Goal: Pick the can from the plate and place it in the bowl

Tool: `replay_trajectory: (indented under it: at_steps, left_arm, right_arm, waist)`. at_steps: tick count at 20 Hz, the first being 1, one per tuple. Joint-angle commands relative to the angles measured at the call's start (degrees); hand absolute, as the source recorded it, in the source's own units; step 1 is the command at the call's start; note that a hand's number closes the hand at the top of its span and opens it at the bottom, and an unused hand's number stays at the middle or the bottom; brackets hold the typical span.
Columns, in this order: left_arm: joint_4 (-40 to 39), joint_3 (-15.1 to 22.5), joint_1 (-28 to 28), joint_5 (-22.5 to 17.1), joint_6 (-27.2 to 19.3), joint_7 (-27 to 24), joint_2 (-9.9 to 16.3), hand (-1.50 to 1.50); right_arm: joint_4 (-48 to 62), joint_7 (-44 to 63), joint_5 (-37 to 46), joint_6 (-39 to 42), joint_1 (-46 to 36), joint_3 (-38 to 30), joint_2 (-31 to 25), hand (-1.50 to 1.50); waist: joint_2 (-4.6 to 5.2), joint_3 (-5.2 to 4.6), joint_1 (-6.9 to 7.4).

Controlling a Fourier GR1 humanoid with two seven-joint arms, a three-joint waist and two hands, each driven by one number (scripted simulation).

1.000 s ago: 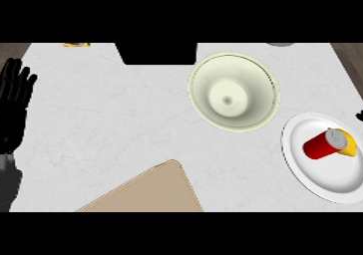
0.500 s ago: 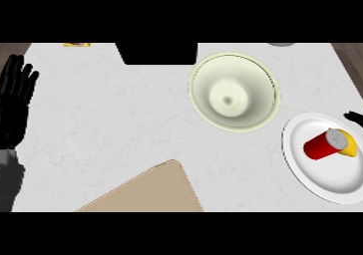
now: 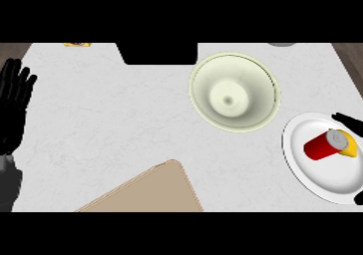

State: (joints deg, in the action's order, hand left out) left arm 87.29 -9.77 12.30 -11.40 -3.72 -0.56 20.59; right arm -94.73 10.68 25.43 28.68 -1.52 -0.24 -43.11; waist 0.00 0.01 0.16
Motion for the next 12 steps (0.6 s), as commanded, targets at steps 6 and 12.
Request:
replay_trajectory:
  at_steps: [6, 12]
  left_arm:
    - [-0.5, -2.6, 0.9, -0.1, 2.4, 0.1, -0.2, 0.0]
    - [0.4, -1.7, 1.6, 2.8, 0.9, 1.3, -1.7, 0.0]
  right_arm:
    - [4.2, -8.6, 7.9, -2.0, -0.3, 0.0, 6.1, -1.5]
    - [8.4, -8.6, 13.5, -1.1, -2.5, 0.2, 9.0, -1.5]
  waist:
    - [-0.02, -0.01, -0.15]
    - [-0.02, -0.01, -0.13]
